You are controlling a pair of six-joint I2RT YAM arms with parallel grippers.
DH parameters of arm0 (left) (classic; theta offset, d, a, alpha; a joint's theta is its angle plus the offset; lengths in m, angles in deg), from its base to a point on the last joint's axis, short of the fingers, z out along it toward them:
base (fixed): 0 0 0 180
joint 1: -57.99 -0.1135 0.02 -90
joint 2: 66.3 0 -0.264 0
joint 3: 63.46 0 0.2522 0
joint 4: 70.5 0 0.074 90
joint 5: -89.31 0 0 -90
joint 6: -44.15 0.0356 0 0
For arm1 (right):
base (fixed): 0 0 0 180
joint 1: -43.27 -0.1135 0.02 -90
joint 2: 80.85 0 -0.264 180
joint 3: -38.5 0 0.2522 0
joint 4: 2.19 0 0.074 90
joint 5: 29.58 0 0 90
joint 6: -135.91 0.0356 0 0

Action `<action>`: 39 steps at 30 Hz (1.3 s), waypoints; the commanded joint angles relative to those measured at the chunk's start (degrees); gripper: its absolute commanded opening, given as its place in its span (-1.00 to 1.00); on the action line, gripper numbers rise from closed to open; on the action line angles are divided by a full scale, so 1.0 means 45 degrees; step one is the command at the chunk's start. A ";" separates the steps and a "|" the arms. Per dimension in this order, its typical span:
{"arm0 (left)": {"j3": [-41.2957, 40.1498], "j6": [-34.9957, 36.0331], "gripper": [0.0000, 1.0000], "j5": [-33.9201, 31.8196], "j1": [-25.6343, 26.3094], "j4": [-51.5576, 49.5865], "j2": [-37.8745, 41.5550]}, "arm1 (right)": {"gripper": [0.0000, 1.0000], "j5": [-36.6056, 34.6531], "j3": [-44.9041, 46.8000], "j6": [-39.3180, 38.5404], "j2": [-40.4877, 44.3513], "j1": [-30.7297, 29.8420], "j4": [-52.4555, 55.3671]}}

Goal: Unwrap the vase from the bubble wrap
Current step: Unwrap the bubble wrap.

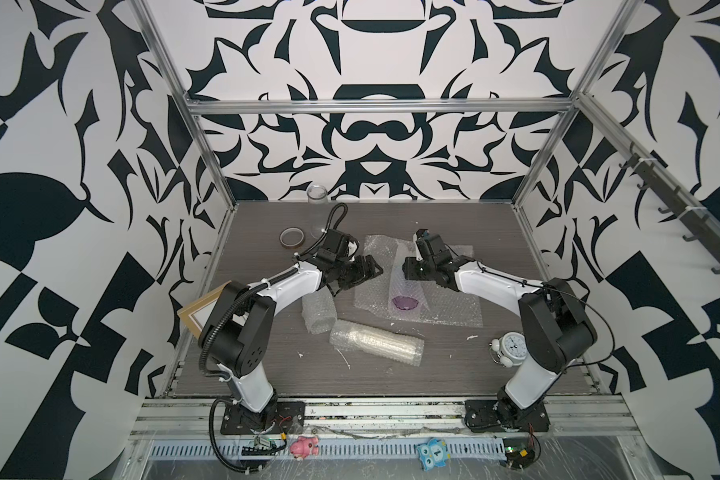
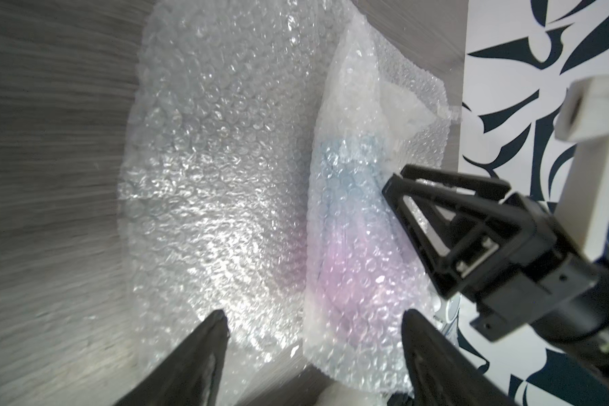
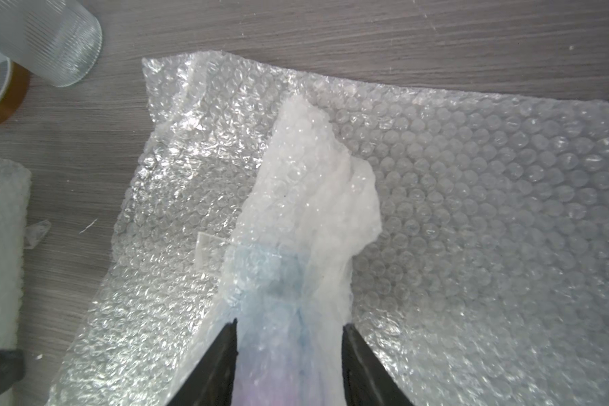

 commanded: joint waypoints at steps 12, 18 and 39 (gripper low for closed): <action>0.2387 -0.0903 0.32 -0.1232 0.0939 0.0422 -0.2403 | -0.10 0.0745 0.1542 -0.0349 0.1711 0.0218 -0.0789; 0.3092 -0.1458 0.17 -0.2096 0.1439 0.1033 -0.3468 | -0.17 0.1048 0.2194 -0.0308 0.2233 0.0233 -0.0819; 0.2977 -0.2789 -0.04 -0.3065 0.1667 0.2855 -0.3815 | -0.26 0.1573 0.2739 -0.0428 0.2568 0.0244 -0.0869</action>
